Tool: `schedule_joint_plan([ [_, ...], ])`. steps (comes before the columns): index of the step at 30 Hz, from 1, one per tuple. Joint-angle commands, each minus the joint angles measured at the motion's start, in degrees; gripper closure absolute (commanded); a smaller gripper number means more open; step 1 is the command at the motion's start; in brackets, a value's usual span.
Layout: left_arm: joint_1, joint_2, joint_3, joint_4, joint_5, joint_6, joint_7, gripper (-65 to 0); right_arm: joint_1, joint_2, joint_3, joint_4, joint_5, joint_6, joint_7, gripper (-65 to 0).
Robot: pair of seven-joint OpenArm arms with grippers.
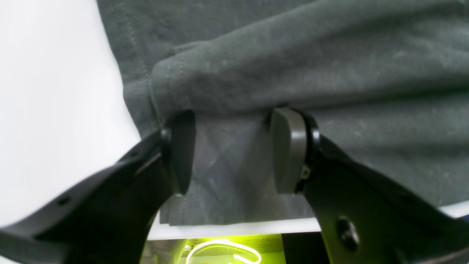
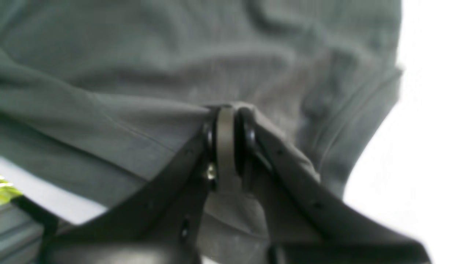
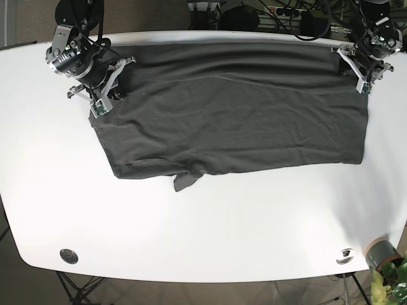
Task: Fold the T-shirt properly
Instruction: 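Carry the held edge with both grippers across the shirt toward the hem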
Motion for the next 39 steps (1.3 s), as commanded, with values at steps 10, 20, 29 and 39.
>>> schedule_joint_plan([
  [10,0.2,-0.8,-3.2,0.5,-0.2,0.1,0.2,-31.1,4.4,0.8,0.2,-4.6,0.3,0.3,1.8,-1.9],
  [20,-1.5,-0.4,-12.0,0.6,-6.0,0.1,0.3,-31.2,5.1,0.9,0.2,-7.3,0.1,0.3,2.9,-1.9],
  [29,-1.6,-0.5,-15.6,0.8,-11.6,0.1,0.3,-31.7,5.4,0.9,0.3,-5.7,0.1,0.3,3.3,-23.1],
  [39,-5.9,-0.5,-15.2,0.9,-12.0,0.1,0.3,-31.8,10.1,1.0,0.2,-5.4,0.0,0.3,3.3,-48.2],
])
